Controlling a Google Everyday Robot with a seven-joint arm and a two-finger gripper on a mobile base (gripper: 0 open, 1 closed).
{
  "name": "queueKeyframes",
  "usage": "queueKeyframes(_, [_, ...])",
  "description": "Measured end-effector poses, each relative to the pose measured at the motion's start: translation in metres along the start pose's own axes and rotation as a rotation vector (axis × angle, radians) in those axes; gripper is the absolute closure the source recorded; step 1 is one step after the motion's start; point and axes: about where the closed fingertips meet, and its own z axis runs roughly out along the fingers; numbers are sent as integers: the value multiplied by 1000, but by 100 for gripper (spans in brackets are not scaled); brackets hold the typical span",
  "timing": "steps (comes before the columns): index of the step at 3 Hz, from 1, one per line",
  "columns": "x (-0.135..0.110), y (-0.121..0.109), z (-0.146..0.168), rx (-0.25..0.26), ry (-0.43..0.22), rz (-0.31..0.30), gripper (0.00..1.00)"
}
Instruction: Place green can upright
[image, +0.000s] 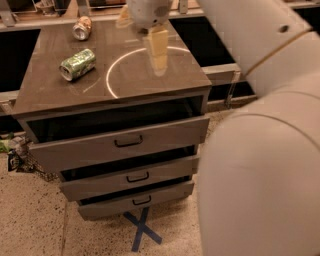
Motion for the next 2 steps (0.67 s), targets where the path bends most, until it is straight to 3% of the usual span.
queueKeyframes(1, [-4, -19, 0, 58, -36, -13, 0])
queueKeyframes(2, [-5, -27, 3, 83, -39, -15, 0])
